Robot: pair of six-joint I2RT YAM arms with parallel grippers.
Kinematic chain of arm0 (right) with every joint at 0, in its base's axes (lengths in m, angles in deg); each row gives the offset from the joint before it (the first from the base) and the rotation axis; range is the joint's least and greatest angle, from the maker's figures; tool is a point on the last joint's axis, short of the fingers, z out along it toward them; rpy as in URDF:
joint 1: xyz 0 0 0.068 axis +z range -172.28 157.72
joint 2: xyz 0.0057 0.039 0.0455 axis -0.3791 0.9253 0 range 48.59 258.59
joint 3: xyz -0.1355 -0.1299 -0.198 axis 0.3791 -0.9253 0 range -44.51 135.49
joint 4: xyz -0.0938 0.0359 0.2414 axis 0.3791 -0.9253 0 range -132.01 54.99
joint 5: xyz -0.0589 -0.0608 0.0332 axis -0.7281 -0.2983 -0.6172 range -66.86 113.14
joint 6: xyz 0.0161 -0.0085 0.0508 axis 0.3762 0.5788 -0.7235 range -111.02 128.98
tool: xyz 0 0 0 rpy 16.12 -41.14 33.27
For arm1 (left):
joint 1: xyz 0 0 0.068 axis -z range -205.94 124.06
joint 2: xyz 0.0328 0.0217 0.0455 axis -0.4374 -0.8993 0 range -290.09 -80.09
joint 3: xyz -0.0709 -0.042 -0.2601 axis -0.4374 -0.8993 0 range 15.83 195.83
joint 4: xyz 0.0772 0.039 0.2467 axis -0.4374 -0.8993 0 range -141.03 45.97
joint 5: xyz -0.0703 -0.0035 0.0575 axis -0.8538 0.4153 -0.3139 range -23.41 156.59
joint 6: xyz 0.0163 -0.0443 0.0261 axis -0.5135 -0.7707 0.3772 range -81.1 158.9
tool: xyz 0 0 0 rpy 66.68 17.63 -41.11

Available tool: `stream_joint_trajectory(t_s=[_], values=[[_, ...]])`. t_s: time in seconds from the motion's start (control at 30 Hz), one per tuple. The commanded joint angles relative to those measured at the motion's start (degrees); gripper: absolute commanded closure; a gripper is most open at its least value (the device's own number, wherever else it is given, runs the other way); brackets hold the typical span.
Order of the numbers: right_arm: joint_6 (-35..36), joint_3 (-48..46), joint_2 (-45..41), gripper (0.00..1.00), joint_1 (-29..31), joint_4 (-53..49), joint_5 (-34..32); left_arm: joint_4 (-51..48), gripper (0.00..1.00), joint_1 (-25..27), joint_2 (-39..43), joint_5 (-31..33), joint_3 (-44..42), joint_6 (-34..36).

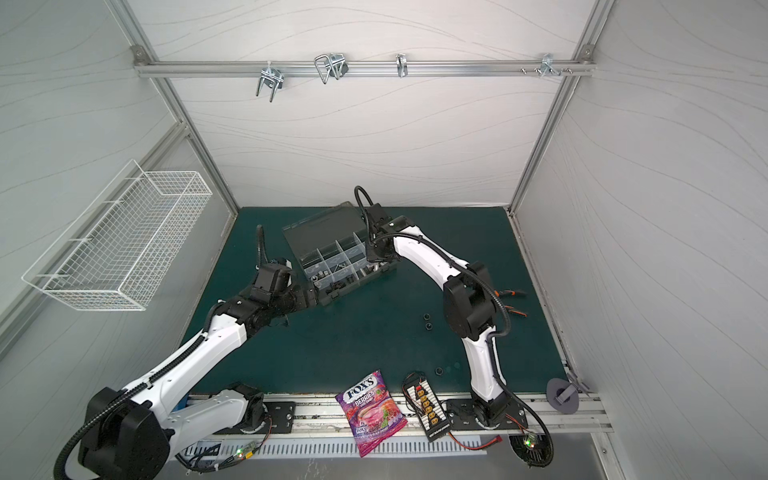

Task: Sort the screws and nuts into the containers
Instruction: 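Carry the black nut with the right gripper over the organizer box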

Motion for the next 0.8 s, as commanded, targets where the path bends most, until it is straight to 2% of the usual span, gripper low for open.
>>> stream_joint_trajectory(t_s=[0.0,0.3,0.77], values=[[3.8,3.9,3.2,1.0,0.2,-0.1,2.5,-0.1,0.01,-0.3,-0.2,1.3,2.4,-0.9],[6.9,13.6,11.6,1.0,0.4,2.2,6.7,-0.4,0.01,-0.3,-0.9,1.8,2.6,-1.0],[8.9,24.3,20.6,1.0,1.4,2.3,7.9,-0.8,0.01,-0.3,0.0,1.7,2.4,-1.5]])
